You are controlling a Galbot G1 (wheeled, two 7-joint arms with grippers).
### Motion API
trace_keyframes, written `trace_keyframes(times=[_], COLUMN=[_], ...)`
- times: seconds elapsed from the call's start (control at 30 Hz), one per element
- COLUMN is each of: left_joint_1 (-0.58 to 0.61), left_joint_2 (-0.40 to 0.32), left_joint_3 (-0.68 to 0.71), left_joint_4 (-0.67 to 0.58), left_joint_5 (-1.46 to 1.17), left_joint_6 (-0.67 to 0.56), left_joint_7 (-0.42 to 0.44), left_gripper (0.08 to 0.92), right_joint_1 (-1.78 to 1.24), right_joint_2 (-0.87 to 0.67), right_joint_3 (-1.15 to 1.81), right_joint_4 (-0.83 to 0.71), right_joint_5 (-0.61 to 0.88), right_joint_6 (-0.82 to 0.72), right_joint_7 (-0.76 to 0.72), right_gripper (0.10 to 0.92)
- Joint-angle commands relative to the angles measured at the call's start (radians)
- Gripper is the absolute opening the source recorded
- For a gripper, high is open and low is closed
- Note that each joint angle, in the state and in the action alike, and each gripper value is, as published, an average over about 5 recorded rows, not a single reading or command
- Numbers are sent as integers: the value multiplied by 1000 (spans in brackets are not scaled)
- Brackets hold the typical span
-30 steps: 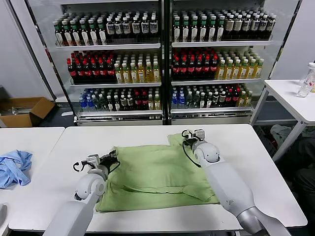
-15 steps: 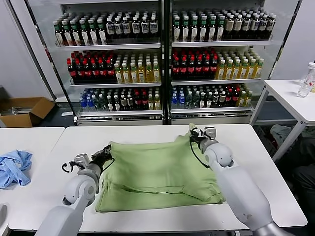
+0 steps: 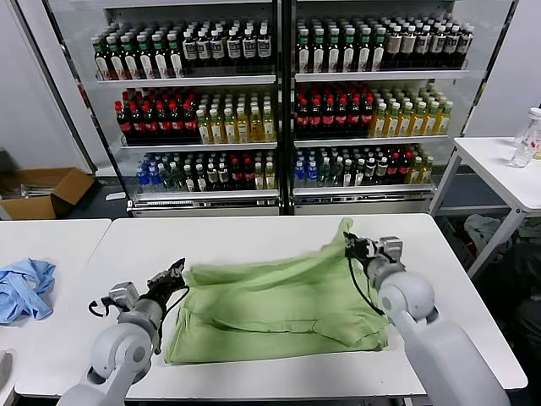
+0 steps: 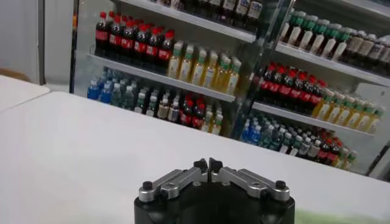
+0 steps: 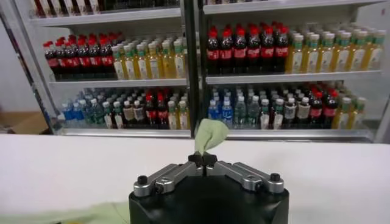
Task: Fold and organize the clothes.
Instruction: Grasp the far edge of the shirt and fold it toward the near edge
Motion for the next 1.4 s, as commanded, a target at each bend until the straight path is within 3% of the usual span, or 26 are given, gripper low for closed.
trace_keyframes(times=[0.03,0.17,0.3,0.53,0.77,1.1,1.4], left_joint_1=[202,206,85,-212,-383,-467,-455], left_joint_2=[-4,-11,-5,0,-35,-66,-55], left_joint_3=[-26,-16,29,177,318,360,346], left_joint_4=[-138,-127,-52,154,372,499,485], left_joint_5=[6,56,138,189,316,345,186], left_joint_6=[-2,4,4,0,24,167,182], left_joint_7=[1,4,12,22,46,35,37], left_gripper=[85,87,132,326,534,799,823], right_joint_1=[-276,-269,-210,-149,-104,-66,-51], right_joint_2=[-51,-38,-22,-5,-2,-4,-10], right_joint_3=[125,114,75,30,6,-9,-16], right_joint_4=[206,166,118,57,25,8,4], right_joint_5=[-6,-28,-33,-54,-55,-49,-44], right_joint_6=[2,11,14,21,24,23,23], right_joint_7=[-2,-4,-5,-14,-19,-22,-23], right_gripper=[106,106,106,106,106,106,106])
